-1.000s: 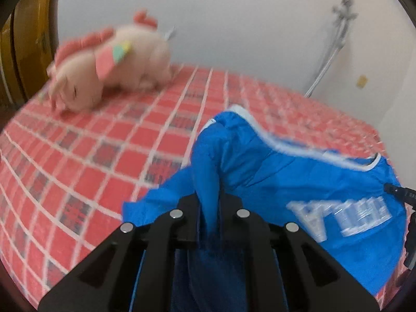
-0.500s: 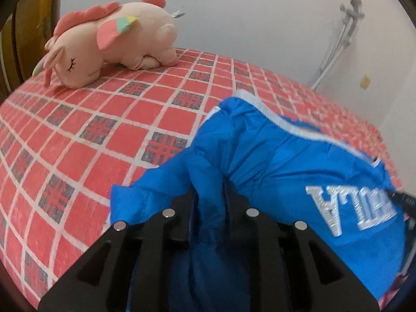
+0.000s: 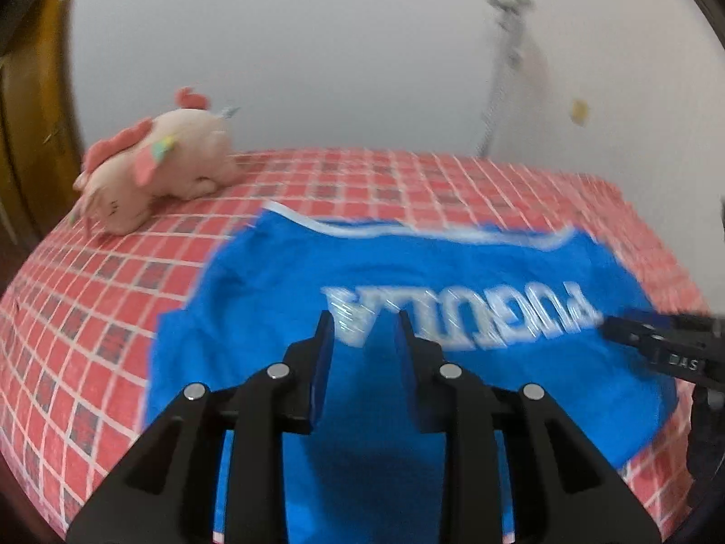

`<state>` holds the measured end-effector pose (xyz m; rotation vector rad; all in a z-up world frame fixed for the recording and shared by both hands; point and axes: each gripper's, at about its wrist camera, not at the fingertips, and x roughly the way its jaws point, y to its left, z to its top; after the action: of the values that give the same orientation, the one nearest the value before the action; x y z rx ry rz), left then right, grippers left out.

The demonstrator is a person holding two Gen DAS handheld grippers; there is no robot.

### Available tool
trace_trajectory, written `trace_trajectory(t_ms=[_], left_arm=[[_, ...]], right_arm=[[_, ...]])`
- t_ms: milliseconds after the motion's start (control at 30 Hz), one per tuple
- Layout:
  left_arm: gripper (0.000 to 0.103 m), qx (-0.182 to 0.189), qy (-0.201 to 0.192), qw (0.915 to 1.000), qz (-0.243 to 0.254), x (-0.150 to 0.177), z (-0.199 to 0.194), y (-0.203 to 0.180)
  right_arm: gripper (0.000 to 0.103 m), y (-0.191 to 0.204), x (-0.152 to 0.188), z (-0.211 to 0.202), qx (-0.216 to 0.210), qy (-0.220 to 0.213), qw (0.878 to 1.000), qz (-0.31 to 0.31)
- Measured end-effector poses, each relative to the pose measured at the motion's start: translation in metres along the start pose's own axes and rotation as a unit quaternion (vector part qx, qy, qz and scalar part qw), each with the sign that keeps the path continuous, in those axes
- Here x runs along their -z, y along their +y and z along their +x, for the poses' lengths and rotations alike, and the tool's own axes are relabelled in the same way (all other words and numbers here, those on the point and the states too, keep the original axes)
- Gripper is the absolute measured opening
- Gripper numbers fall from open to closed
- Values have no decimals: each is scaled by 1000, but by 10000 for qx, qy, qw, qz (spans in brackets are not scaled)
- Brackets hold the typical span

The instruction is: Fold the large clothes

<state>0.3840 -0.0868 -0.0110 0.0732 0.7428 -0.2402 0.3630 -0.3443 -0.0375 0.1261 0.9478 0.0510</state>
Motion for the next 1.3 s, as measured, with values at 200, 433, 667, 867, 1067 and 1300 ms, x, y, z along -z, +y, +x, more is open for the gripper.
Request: trace_trajectory(t_ms=[200,433,667,867,1067,1300], left_arm=[[28,103,761,9969,177,22,47,-4],[28,64,838,9962,219,30,56,-3],[27,4,449,9985,311,20,15,-24],[28,28,920,9942,564,32,26,-41],[28,102,1061,9929,536,36,45,-34],[28,189,1030,9940,332,32,40,-25]], right_arm=[[42,3,10,27,269,37,9995,-189],[43,6,16,41,339,-100,9992,-190],[42,26,14,-3,40,-146,9993,-335],[42,43,28,2,-59,208,9982,-564],[43,40,41,26,-43,163,9985,-518],[40,25,32,16,-433,251,9986,-166]])
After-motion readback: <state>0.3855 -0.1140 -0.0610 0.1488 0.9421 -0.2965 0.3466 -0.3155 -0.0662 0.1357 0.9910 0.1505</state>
